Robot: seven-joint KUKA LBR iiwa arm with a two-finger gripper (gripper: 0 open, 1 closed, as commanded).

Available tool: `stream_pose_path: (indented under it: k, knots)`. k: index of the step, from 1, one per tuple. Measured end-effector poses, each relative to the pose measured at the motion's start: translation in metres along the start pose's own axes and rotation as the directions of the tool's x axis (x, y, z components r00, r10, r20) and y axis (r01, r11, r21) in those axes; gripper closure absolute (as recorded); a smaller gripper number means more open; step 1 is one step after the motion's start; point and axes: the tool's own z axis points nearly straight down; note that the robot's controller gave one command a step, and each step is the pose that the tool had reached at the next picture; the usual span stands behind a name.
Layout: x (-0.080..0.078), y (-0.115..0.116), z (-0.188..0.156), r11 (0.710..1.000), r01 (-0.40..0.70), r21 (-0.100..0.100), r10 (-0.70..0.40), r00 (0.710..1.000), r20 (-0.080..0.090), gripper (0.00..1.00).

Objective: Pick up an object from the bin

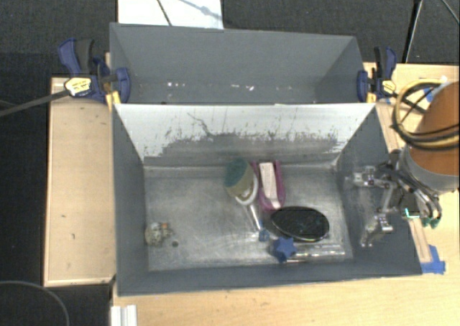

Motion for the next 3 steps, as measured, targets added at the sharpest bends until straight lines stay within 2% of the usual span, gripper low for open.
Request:
stream_pose_path:
  k: [1,2,3]
  knots:
    - [-0.043,0.075,0.138,0.995,0.102,0.002,-0.103,0.995,0.012,0.00]
    - [-0.040,0.073,0.136,0.994,0.106,0.001,-0.106,0.994,0.001,1.00]
    - [-0.033,0.083,-0.025,0.991,0.135,0.003,-0.135,0.991,0.013,1.00]
